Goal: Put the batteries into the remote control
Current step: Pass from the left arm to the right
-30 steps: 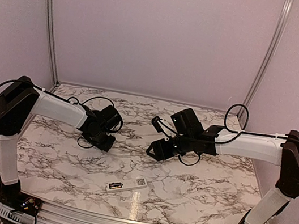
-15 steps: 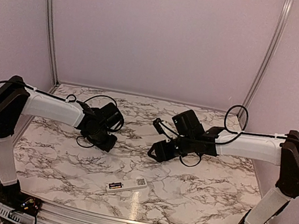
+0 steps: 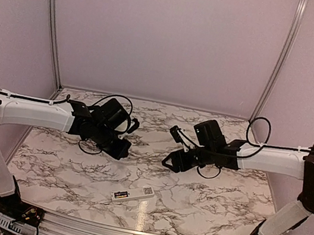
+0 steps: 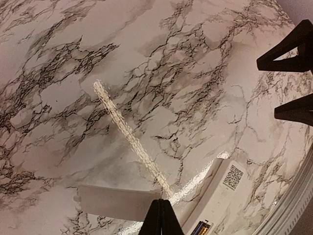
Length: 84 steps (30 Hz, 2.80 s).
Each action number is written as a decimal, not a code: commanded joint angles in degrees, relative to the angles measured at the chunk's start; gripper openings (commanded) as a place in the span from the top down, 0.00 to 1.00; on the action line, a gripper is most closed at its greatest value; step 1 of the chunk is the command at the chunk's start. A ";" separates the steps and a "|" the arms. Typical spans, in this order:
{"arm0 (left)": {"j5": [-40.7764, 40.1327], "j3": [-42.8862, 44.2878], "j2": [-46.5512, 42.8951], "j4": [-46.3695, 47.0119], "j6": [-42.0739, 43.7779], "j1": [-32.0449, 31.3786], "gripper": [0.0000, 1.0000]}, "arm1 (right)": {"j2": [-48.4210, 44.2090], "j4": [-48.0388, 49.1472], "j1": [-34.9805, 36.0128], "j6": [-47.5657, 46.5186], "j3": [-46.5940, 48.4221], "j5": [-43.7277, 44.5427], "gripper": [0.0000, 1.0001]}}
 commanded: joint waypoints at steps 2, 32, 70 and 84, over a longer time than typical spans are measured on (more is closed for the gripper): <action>11.99 0.67 -6.70 3.76 -1.31 0.21 1.00 | -8.07 12.27 -0.16 -3.42 -7.30 -3.91 0.38; 56.22 -1.49 -15.73 -6.09 24.22 -4.10 1.00 | -24.26 7.58 22.99 -30.05 -5.68 -6.95 0.38; 60.93 1.04 -13.39 -2.83 23.42 -8.71 1.00 | -13.63 -0.05 32.98 -37.05 4.47 -3.73 0.94; 33.86 -0.74 -24.56 2.69 18.88 -6.99 0.23 | -12.33 -1.77 32.21 -31.87 4.48 -0.72 1.00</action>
